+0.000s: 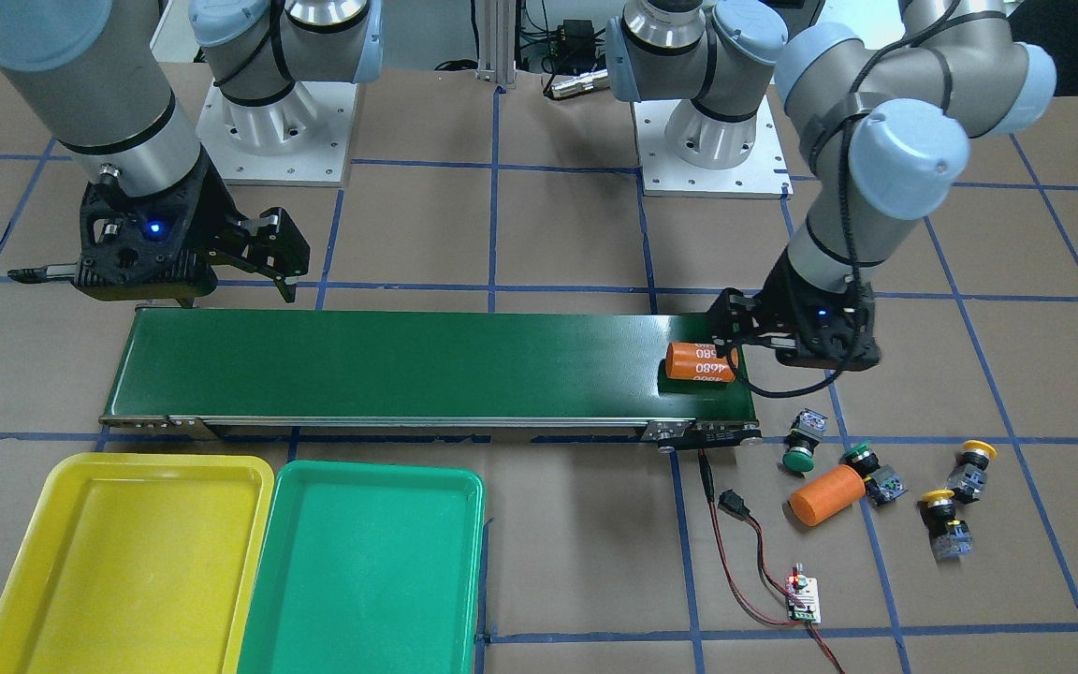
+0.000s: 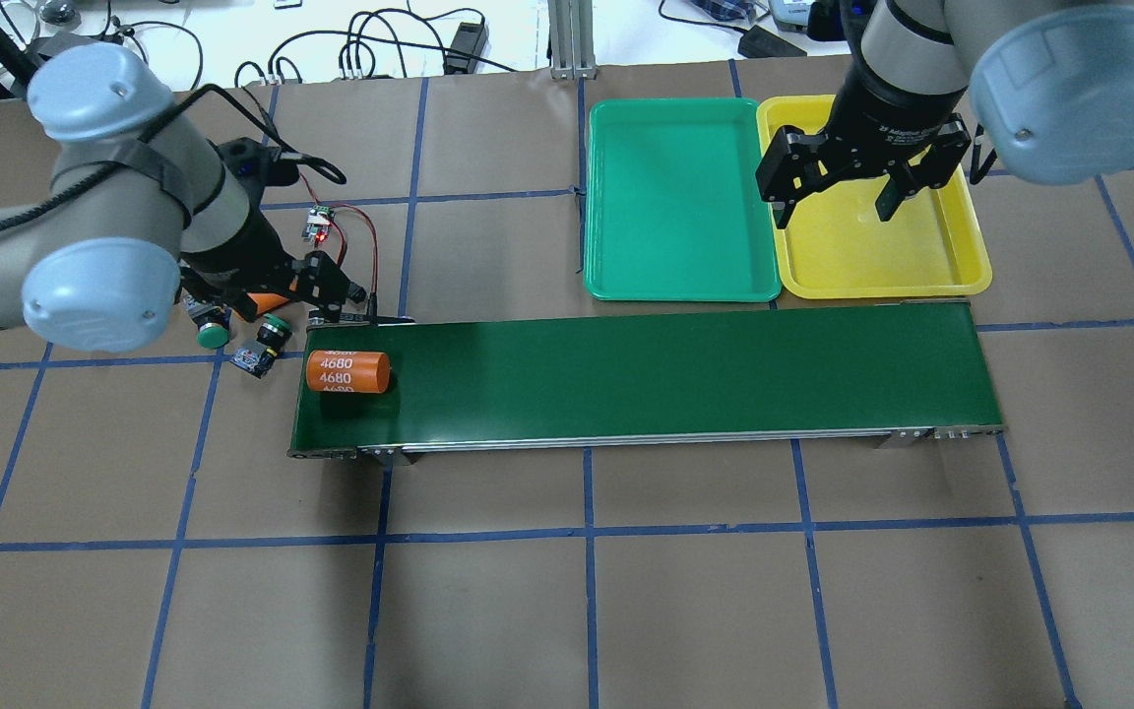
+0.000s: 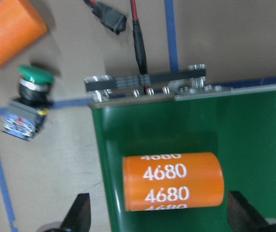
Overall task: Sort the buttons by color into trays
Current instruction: 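Return the left gripper and grasp the second orange cylinder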
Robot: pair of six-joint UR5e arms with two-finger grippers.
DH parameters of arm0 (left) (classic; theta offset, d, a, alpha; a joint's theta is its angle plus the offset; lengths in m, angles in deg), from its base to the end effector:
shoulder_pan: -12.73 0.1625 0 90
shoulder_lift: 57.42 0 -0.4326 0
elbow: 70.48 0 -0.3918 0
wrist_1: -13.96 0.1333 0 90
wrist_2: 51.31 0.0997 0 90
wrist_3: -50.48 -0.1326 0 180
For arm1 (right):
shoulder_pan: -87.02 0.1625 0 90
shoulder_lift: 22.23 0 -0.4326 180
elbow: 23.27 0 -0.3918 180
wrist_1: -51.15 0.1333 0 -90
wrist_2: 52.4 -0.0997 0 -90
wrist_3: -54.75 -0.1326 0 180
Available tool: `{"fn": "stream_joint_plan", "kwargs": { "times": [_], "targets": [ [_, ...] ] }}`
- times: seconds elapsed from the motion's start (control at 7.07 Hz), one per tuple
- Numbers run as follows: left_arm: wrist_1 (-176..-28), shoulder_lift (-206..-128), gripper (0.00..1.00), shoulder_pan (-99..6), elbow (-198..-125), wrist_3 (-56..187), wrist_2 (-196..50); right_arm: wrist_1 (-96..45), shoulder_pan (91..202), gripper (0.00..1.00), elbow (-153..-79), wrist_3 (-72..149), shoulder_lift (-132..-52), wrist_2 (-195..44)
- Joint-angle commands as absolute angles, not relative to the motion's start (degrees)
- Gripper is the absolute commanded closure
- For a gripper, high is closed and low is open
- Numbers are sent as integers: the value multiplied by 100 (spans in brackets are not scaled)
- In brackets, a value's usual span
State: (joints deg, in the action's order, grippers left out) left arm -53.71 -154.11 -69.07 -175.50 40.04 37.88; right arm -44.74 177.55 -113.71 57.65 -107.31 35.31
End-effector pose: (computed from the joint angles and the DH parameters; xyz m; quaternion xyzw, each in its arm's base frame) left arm -0.0603 -0.5295 0.3157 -0.0196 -0.9998 0.0065 0.0061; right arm 0.1435 -0.5268 0.4253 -0.0300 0.9993 -0.0050 0.0199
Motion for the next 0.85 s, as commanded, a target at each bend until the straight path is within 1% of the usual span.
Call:
{"fn": "stream_joint_plan", "kwargs": {
  "times": [0.0,0.14,0.42,0.71],
  "targets": [
    [-5347,-15855,0,-6366,-16903,4064,3790,-4474,17755,0,-11371,5765,-10731,3531],
    [-4971,-16232,0,-6225,-16675,4107,3799,-4474,17755,0,-11371,5765,-10731,3531],
    [-4566,-17110,0,-6145,-16357,4974,3808,-4474,17755,0,-11371,5765,-10731,3531],
    [-4388,-17596,0,-6145,-16286,5679,3808,-4474,17755,0,-11371,5765,-10731,3531]
  ]
}}
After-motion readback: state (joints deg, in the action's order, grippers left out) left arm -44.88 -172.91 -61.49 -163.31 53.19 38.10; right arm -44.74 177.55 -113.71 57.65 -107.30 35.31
